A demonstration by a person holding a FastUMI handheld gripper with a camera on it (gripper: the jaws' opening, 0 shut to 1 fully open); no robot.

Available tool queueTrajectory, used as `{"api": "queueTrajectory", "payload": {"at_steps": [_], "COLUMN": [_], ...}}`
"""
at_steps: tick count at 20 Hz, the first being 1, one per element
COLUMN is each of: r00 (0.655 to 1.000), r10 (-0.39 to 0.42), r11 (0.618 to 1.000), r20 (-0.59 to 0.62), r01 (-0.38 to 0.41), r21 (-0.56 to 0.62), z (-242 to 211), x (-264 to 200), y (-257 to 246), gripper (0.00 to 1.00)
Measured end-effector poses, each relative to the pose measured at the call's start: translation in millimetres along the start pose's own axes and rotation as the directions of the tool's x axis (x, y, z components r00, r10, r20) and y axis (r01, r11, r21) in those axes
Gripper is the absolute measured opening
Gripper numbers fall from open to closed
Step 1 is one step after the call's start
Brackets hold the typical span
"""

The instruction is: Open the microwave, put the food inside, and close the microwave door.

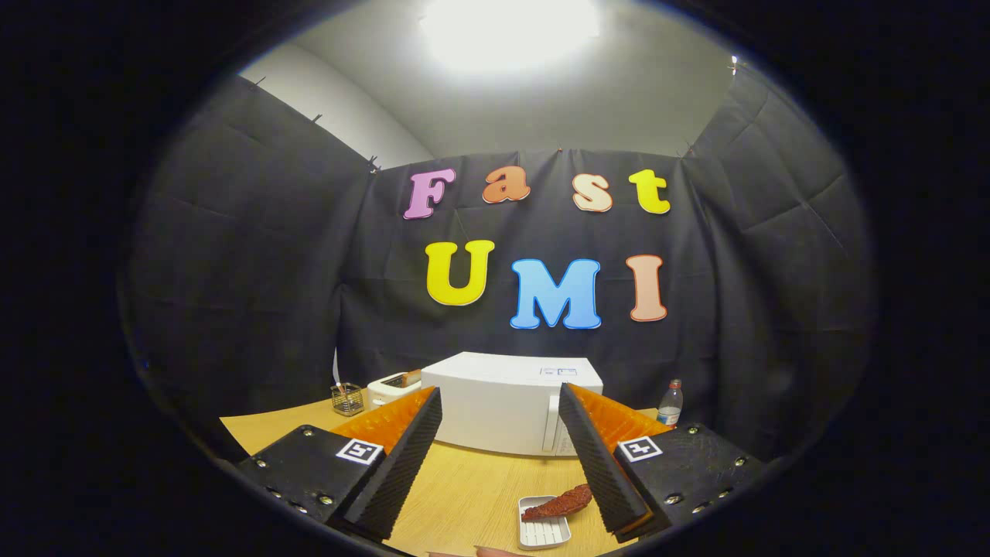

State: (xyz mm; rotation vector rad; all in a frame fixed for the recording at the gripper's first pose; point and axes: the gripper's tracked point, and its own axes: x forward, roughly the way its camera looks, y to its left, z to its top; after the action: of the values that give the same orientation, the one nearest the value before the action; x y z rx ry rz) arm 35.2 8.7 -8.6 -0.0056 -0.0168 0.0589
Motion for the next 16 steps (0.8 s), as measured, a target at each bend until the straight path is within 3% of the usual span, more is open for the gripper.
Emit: {"api": "queueTrajectory", "payload": {"at_steps": [9, 16], "r00": [1.000, 0.995], "r10": [-0.022, -0.101], "r11": [0.996, 0.995], "r20": [-0.018, -0.015], "r01": [0.024, 0.102], "r21": [0.084, 0.019], "z": [-44, -85], "x": [95, 166], "y": [-21, -53], "gripper": [0.95, 0.95]}}
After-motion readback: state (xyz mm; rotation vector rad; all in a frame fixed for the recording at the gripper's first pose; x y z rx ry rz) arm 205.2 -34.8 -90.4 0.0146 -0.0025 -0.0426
